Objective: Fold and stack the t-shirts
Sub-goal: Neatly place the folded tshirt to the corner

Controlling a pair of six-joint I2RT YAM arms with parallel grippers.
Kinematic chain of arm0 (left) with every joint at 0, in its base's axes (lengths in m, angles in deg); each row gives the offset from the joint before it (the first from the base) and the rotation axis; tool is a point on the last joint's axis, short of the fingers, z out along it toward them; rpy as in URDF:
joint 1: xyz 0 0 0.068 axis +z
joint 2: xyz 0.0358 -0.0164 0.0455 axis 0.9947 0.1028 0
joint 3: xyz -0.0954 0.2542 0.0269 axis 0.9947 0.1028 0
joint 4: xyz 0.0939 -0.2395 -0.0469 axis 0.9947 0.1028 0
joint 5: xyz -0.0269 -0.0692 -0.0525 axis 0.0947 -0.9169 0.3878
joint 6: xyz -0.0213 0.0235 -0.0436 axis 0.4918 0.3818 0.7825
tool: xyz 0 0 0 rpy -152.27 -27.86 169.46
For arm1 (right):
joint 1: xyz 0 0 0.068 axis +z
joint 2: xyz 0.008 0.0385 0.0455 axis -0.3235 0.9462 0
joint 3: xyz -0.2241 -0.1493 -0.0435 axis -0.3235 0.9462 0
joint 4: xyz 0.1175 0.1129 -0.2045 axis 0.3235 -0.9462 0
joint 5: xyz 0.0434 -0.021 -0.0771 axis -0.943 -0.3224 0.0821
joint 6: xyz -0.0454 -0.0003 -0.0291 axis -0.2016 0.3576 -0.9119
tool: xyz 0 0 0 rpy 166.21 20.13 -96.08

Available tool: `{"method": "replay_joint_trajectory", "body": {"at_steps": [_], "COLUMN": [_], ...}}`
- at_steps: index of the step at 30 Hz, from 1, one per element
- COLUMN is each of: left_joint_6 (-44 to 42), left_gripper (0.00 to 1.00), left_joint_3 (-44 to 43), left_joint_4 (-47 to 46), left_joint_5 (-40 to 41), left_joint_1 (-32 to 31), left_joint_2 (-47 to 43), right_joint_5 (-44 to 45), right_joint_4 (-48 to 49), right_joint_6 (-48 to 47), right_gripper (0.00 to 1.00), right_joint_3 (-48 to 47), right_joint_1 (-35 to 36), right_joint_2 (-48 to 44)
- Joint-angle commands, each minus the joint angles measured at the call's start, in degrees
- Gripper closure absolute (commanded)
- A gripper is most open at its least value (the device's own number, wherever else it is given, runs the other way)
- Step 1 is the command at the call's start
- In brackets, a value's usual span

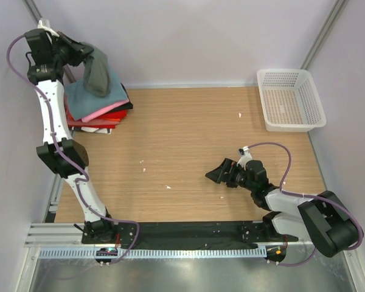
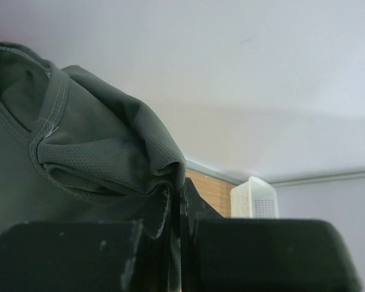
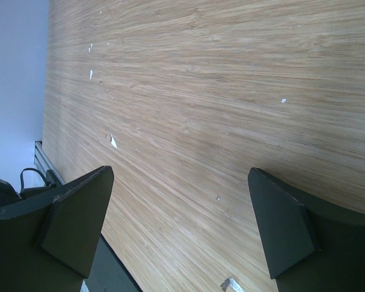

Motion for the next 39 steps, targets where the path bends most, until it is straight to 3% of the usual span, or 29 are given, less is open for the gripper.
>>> {"method": "replay_joint_trajectory", "body": {"at_steps": [1,5,13,22,28,39], "left_joint_6": [5.2,9.0,6.7,2.2,-6.2,-6.5], "left_gripper": [1.0,1.0,1.0,0.94,0.93,0.99], "left_joint_3": [-0.9,-0.6,2.8,17.9,14.6,10.1], "left_joint_4": [-10.5,-14.6,-12.7,-11.5,-0.7,6.1], "left_joint_5": [-6.0,-7.5,-8.6,-20.1,-12.1,-0.7], "left_joint_1": [-1.2,-1.3,2.2,10.3,10.9,15.2], "left_joint_2": [-3.4,-4.5,-2.6,4.6,6.0,7.1], "right_joint_5": [1.9,1.9,1.7,1.6,1.1,1.0], "right_joint_4": [-2.6,-2.6,-2.5,-2.4,-2.2,-2.1], "right_joint_6": [-0.7,-0.7,-0.8,-0.8,-0.7,-0.7], "right_gripper": [0.0,0.0,0.0,0.0,0.0,0.0], "right_joint_3": [-0.4,-0.5,-0.6,-0.7,-0.9,-1.0], "right_joint_1": [0.4,0.4,0.5,0.5,0.6,0.6], "right_joint_2": [1.6,1.6,2.0,2.3,3.0,3.1]}}
